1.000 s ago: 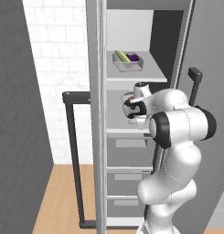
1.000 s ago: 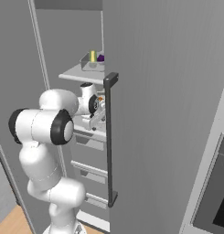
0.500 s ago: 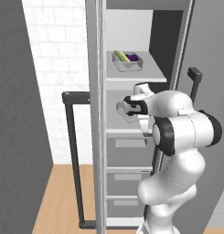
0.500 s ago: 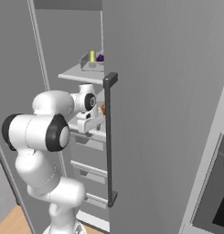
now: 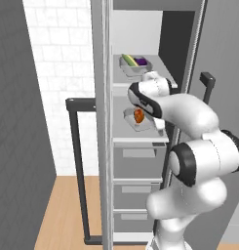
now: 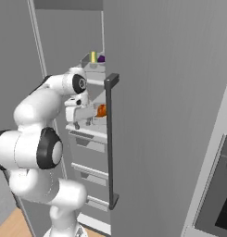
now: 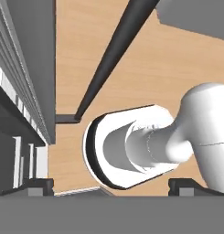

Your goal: Take the meat container that has the chicken drumstick and place it on the second highest rack of the freezer. Then take the vegetable container that has the corn and eggplant and place it on the highest rack of the freezer.

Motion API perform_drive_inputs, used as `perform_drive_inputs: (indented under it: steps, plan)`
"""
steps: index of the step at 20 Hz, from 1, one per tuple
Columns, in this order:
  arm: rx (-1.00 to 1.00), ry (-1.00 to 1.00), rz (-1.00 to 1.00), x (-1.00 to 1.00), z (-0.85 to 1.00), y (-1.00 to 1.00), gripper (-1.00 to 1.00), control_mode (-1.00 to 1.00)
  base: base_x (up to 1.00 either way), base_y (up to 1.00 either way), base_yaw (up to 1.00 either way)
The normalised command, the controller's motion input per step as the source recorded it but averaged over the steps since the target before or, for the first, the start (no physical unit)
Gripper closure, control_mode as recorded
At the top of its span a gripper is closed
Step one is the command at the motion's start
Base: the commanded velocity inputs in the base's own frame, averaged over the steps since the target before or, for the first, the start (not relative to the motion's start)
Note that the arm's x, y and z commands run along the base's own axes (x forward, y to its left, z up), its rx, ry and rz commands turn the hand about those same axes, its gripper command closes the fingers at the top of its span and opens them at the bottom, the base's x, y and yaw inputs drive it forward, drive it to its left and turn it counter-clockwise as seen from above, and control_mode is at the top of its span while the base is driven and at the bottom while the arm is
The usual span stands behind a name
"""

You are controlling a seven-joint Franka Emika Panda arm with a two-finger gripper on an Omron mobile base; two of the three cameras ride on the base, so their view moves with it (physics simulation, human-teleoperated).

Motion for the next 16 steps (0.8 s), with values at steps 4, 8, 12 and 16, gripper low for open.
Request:
perform_drive_inputs:
  steps: [4, 8, 12, 16]
  plan:
    - [-0.03, -0.96, 0.28, -0.03, 0.35, 0.17, -1.00, -1.00, 0.00, 0.00, 0.00]
    - [-0.05, -1.00, 0.26, -0.05, 0.12, 0.17, -1.00, -1.00, 0.00, 0.00, 0.00]
    - [0.00, -0.83, 0.17, 0.00, 0.84, 0.01, -1.00, -1.00, 0.00, 0.00, 0.00]
    - [0.00, -0.63, 0.09, -0.26, 0.77, 0.00, -1.00, -1.00, 0.00, 0.00, 0.00]
